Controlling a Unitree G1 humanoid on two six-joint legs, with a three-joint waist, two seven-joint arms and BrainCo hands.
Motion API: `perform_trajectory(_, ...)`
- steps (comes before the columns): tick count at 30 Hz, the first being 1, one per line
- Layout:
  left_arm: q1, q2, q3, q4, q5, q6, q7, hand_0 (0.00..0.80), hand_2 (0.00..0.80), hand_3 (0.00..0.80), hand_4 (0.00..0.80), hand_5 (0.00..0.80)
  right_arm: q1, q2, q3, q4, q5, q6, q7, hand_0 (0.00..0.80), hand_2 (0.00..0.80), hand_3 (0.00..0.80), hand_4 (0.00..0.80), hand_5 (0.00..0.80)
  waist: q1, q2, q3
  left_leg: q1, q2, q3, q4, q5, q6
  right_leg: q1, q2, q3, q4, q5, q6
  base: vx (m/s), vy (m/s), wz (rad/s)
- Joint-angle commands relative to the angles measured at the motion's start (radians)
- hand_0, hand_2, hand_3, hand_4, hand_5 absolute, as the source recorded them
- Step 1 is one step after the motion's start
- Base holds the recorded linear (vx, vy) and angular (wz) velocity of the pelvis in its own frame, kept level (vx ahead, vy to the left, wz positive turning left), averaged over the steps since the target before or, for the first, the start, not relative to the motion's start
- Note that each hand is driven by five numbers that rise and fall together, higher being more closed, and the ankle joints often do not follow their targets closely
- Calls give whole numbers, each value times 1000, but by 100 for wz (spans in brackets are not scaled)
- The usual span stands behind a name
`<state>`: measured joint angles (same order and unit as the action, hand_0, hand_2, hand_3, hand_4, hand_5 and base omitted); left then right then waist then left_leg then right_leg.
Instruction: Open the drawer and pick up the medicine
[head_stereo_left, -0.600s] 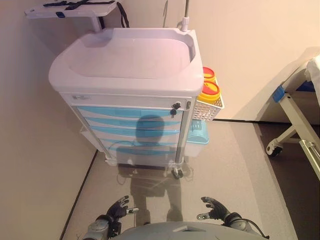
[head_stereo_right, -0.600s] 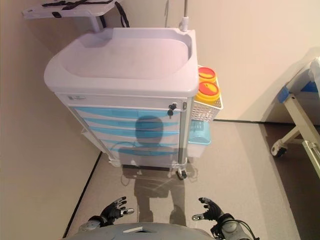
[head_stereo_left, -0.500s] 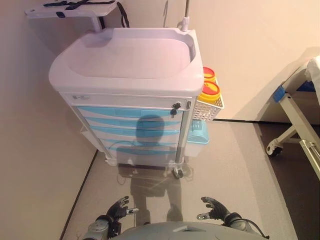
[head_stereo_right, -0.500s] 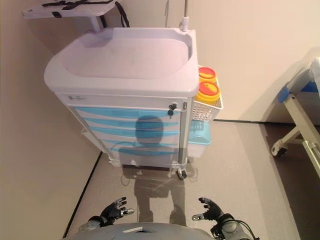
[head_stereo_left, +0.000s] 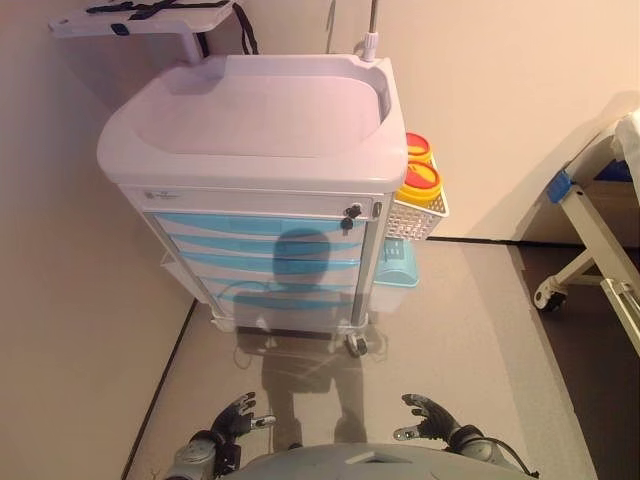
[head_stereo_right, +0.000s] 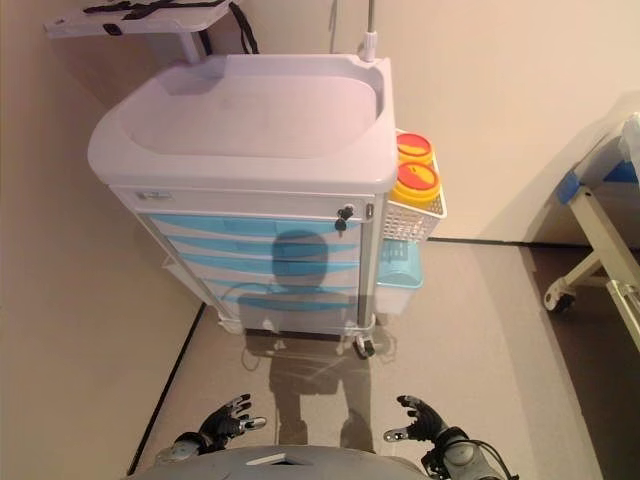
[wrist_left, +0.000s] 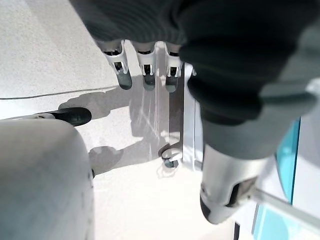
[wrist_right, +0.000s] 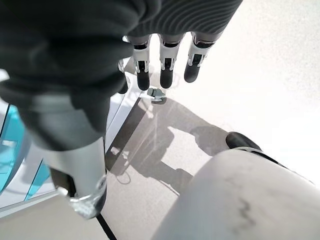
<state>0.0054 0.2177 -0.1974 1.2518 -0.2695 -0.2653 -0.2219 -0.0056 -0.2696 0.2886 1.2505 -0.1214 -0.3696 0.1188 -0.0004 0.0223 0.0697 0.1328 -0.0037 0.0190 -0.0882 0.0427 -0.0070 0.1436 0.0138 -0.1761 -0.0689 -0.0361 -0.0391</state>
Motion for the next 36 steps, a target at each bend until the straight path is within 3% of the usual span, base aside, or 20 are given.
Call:
perform_trajectory(1, -51, -5, 39, 57, -43, -37, 17, 0, 0, 0, 0, 0, -48, 18, 5, 21, 0, -26, -6, 0, 0, 0, 0, 0, 17, -31, 25, -30, -67, 12, 37, -74, 50, -56, -55, 8, 94, 2, 79, 34, 25, 2)
perform_trajectory(5, -70, -4, 28, 48, -82, -57, 31, 0, 0, 0, 0, 0, -66, 8, 15, -2, 23, -25, -35, 0, 0, 0, 0, 0, 20, -21, 66, -89, -73, -2, 84, -79, 61, -125, -63, 8, 159, -15, 69, -60, 36, 1)
perform_trajectory(7, -105, -1, 14, 32, -110, -75, 30, 0, 0, 0, 0, 0, -104, -7, 28, -28, 47, -35, -75, 0, 0, 0, 0, 0, 18, -12, 128, -164, -76, -2, 135, -78, 68, -215, -74, 6, 225, -22, 61, -291, 62, 1)
perform_trajectory(11, -175, 0, 9, 26, -216, -159, 29, 0, 0, 0, 0, 0, -152, -10, 35, -28, 79, -91, -141, 0, 0, 0, 0, 0, 9, -17, 224, -289, -73, 26, 232, -80, 76, -345, -82, 11, 319, -25, 55, -227, 2, 3)
perform_trajectory(20, -273, 13, 42, -164, -461, -246, 58, 0, 0, 0, 0, 0, -204, -37, 27, -108, 114, -65, -258, 0, 0, 0, 0, 0, -16, -29, 316, -528, -53, 76, 392, -85, 79, -595, -61, 44, 460, -22, 34, -71, 54, -6)
perform_trajectory(28, -382, 75, 64, -323, -664, -317, 39, 0, 0, 0, 0, 0, -223, -99, 63, -193, 70, -48, -260, 0, 0, 0, 0, 0, -50, -61, 375, -653, -38, 105, 519, -131, 75, -708, -37, 86, 531, -25, 27, -16, 83, -19)
perform_trajectory(36, -576, 213, 122, -444, -954, -248, -22, 0, 0, 0, 0, 0, -182, -125, 124, -283, 99, -31, -272, 0, 0, 0, 0, 0, -79, -120, 408, -725, -27, 96, 627, -188, 85, -756, -11, 127, 579, -24, 24, 19, -9, -20)
